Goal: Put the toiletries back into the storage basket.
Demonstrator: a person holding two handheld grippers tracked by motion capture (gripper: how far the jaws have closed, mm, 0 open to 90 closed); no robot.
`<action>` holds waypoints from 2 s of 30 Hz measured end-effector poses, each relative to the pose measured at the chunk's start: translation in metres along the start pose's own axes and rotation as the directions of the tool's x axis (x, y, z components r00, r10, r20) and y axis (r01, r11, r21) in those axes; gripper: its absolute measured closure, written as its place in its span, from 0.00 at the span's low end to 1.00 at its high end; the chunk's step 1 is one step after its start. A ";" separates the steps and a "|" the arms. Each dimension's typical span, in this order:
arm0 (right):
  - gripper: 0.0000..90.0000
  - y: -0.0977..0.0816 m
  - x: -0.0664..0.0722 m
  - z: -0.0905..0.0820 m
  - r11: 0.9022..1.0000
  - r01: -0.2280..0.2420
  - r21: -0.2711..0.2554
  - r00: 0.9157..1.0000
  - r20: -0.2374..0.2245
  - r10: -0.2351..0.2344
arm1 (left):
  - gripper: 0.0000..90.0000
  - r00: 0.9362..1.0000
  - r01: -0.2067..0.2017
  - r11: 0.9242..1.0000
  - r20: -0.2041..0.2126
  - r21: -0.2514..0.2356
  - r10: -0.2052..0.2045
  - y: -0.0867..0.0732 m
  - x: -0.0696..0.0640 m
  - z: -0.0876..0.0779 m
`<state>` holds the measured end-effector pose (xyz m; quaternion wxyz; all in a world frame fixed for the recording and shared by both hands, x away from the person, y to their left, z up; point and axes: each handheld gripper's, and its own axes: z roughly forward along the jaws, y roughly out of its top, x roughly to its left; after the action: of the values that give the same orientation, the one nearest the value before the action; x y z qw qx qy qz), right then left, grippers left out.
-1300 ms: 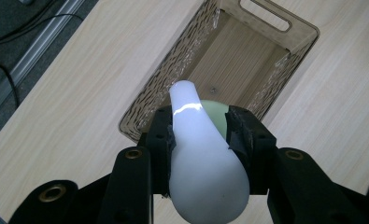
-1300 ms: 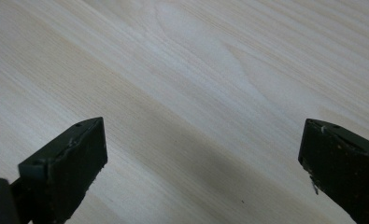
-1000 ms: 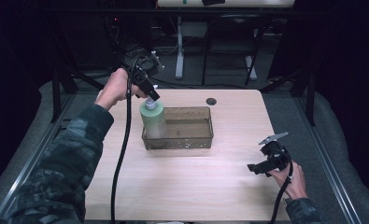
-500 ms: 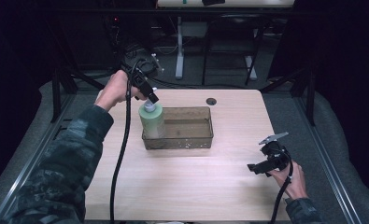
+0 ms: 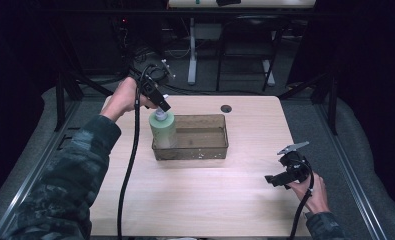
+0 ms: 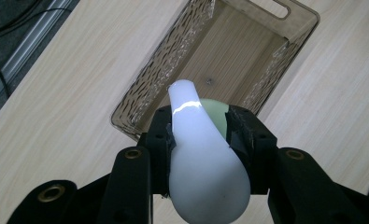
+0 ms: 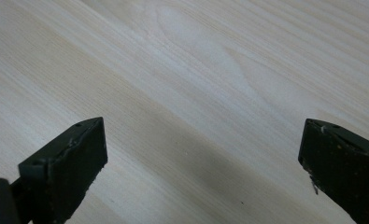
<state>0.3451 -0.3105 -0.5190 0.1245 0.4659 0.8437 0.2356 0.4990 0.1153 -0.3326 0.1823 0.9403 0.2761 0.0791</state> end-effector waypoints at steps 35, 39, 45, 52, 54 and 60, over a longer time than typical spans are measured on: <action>0.01 0.000 0.000 0.001 1.000 0.007 0.006 1.000 -0.005 -0.007 | 0.00 0.992 0.114 0.977 -0.026 -0.181 -0.120 -0.040 -0.006 -0.026; 0.01 0.001 0.001 0.001 1.000 0.002 0.007 1.000 -0.008 -0.002 | 0.00 0.992 0.118 0.975 -0.025 -0.190 -0.125 -0.052 -0.013 -0.025; 0.01 0.001 0.002 0.001 1.000 0.010 0.008 1.000 -0.003 -0.010 | 0.00 0.990 0.132 0.967 -0.014 -0.217 -0.139 -0.074 -0.021 -0.025; 0.01 0.001 0.002 0.001 1.000 0.008 0.009 1.000 -0.006 -0.008 | 0.00 0.987 0.151 0.962 -0.027 -0.227 -0.161 -0.104 -0.031 -0.018; 0.01 0.001 0.002 0.002 1.000 0.008 0.010 1.000 -0.006 -0.008 | 0.00 0.985 0.161 0.960 -0.026 -0.230 -0.171 -0.114 -0.035 -0.014; 0.01 0.001 0.003 0.001 1.000 0.007 0.010 1.000 -0.010 -0.007 | 0.00 0.978 0.196 0.951 -0.029 -0.238 -0.209 -0.142 -0.043 0.001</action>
<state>0.3449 -0.3074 -0.5197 0.1191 0.4623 0.8472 0.2333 0.3944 0.2022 -0.3907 0.2915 0.8765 0.3647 0.1170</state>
